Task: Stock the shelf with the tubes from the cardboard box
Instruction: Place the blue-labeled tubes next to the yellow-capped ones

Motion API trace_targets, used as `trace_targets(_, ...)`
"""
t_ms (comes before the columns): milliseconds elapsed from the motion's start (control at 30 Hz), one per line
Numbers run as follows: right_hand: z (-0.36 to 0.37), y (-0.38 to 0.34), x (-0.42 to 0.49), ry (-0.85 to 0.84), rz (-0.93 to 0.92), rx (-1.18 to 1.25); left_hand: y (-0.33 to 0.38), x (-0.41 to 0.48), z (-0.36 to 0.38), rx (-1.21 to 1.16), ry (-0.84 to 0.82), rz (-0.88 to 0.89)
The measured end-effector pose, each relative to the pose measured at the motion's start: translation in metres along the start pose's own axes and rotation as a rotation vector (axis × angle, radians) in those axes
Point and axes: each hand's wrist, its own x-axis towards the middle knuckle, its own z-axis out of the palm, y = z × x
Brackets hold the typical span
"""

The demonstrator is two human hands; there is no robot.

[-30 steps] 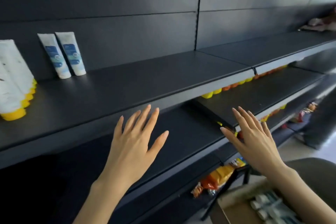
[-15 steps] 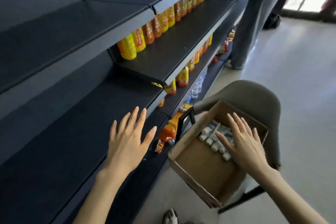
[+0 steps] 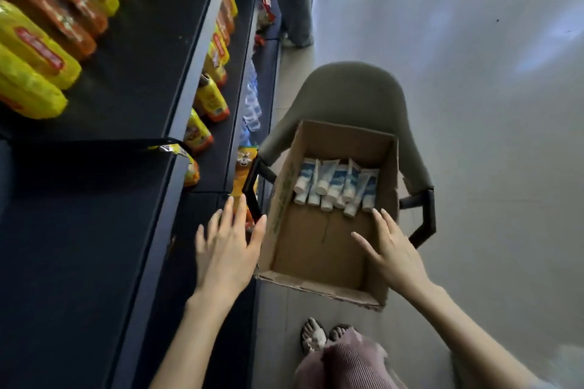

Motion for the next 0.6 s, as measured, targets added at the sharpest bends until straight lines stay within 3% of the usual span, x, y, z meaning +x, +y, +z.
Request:
trace_targets(400,0.071,0.006,0.069,-0.02,0.127,0.175,0.012,0.075,0.057,0.039,-0.06,0.128)
trace_targets(600,0.096,0.012,0.142,-0.039,0.211,0.241,0.016,0.109,0.074,-0.008,0.015,0.178)
